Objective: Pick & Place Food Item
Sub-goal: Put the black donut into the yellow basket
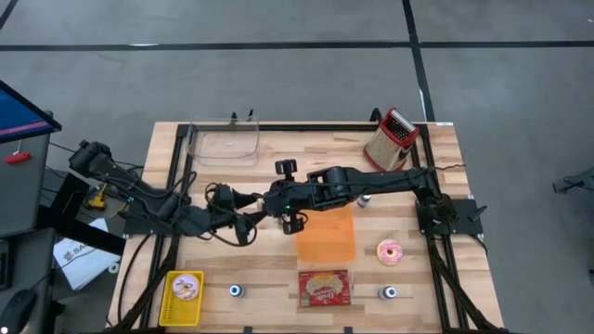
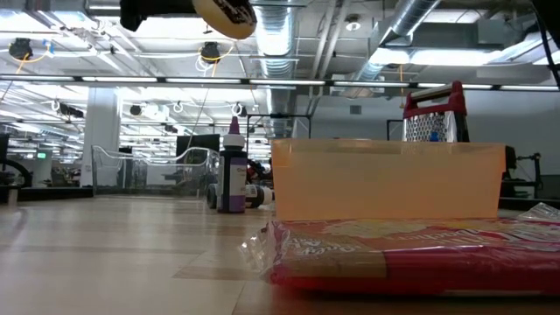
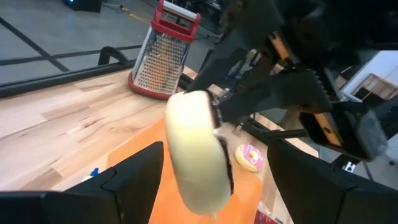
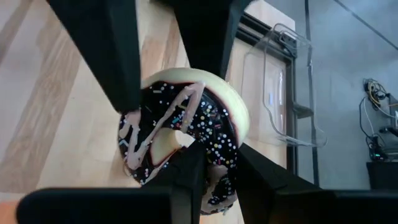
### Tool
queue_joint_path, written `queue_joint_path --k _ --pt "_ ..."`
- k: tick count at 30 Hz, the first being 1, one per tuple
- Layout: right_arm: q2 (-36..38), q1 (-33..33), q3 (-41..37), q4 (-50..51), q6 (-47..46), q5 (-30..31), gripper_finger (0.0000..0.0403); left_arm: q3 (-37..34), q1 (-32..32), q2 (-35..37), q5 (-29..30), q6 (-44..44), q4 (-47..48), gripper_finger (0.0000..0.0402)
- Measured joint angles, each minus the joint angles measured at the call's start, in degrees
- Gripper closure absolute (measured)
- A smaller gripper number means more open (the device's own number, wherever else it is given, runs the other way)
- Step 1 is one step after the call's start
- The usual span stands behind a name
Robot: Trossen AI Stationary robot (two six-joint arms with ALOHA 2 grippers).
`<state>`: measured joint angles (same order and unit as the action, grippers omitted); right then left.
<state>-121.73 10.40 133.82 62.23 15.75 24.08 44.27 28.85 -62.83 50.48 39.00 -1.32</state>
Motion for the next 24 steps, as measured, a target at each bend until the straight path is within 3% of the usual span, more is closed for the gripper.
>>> queue_joint_path --k 10,24 --pt "0.00 0.04 -0.02 -0.52 0.60 -0.22 0.0333 0.00 -2.27 -0.73 -2.13 -0.70 -0.17 0.0136" --pt "-0.02 0.25 -0.02 -0.36 0.74 -0.22 0.0333 0.00 -3.07 -1.31 -3.73 0.28 -0.04 0.0266"
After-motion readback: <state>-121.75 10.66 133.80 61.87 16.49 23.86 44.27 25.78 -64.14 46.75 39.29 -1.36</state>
